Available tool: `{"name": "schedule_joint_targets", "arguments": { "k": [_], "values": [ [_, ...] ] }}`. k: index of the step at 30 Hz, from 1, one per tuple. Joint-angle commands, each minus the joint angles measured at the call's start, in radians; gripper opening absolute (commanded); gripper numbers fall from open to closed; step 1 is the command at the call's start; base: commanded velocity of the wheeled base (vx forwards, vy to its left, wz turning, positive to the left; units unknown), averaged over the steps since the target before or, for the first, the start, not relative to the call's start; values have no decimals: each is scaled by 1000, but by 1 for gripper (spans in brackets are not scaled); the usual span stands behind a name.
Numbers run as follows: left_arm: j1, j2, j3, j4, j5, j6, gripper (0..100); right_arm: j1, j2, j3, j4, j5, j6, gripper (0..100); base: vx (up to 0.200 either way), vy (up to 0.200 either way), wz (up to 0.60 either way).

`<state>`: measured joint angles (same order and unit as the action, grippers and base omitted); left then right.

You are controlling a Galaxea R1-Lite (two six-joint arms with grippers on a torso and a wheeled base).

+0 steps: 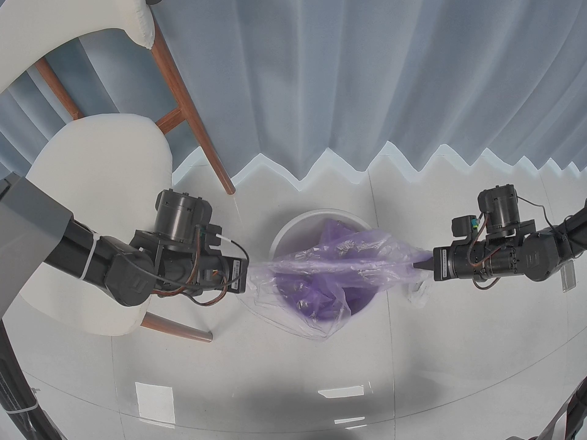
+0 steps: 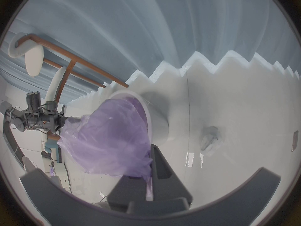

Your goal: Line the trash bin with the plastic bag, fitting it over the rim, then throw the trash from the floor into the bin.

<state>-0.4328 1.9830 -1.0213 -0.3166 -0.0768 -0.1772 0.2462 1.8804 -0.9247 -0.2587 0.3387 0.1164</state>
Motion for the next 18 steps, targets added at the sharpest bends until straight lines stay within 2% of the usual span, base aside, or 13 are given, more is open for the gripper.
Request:
{"name": "schedule_joint_targets", "arguments": {
  "k": [1, 13, 15, 18],
  "values": [
    [-15, 37, -94, 5, -4, -70, 0, -5, 85, -100, -1, -10, 0, 0, 0, 0, 0],
    [-11, 166, -260, 10, -1, -105, 0, -1, 220, -330, 1, -24, 3, 0, 0, 0, 0],
    [-3, 188, -310, 16, 3, -131, 0, -1, 244, -385, 7, -24, 5, 0, 0, 0, 0],
    [5, 201, -405, 96, 6, -203, 0, -2, 273, -467, 47, -23, 5, 0, 0, 0, 0]
  ]
}}
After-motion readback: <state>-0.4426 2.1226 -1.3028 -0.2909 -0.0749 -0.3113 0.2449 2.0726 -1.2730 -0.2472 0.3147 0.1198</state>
